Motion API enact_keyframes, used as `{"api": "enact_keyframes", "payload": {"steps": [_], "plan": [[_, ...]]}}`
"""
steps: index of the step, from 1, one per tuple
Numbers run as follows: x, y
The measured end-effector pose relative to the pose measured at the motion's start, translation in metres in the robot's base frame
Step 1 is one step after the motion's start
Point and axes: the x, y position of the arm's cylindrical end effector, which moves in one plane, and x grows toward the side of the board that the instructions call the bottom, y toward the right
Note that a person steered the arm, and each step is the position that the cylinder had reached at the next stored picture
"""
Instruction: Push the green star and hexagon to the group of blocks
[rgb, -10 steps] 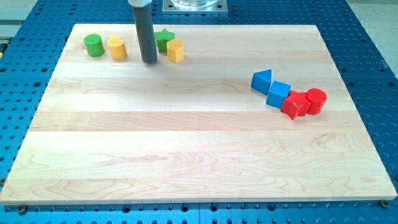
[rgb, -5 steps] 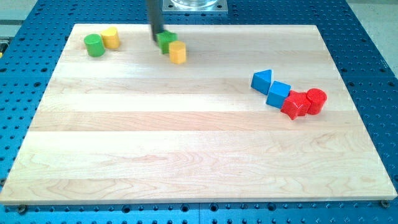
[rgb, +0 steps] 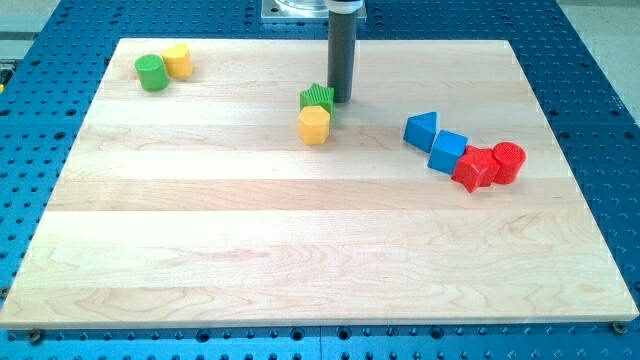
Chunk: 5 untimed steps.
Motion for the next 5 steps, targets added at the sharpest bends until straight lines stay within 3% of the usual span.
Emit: {"api": "enact_keyframes", "payload": {"steps": [1,3,5], "plan": [[0.020,-0.067],[0.046,-0.046],[0.065,-0.102]]}}
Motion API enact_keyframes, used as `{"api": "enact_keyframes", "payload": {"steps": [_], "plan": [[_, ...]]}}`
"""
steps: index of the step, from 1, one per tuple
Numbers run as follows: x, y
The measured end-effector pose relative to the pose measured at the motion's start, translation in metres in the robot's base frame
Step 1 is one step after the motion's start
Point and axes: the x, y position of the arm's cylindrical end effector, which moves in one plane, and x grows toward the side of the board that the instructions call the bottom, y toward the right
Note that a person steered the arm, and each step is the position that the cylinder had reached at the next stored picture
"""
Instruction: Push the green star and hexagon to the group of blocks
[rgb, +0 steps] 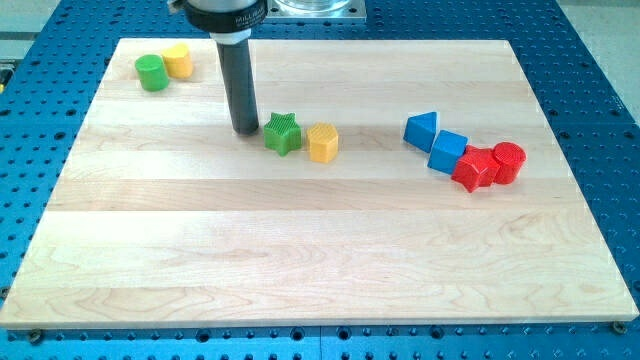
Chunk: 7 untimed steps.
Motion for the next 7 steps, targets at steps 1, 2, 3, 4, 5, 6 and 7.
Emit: {"api": "enact_keyframes", "payload": {"steps": [1,2,3,4,5,6,7], "plan": [[0.008,0.014],[0.018,0.017],[0.024,0.053],[0.035,0.089],[0.045,0.075],[0.074,0.050],[0.059,0.113]]}}
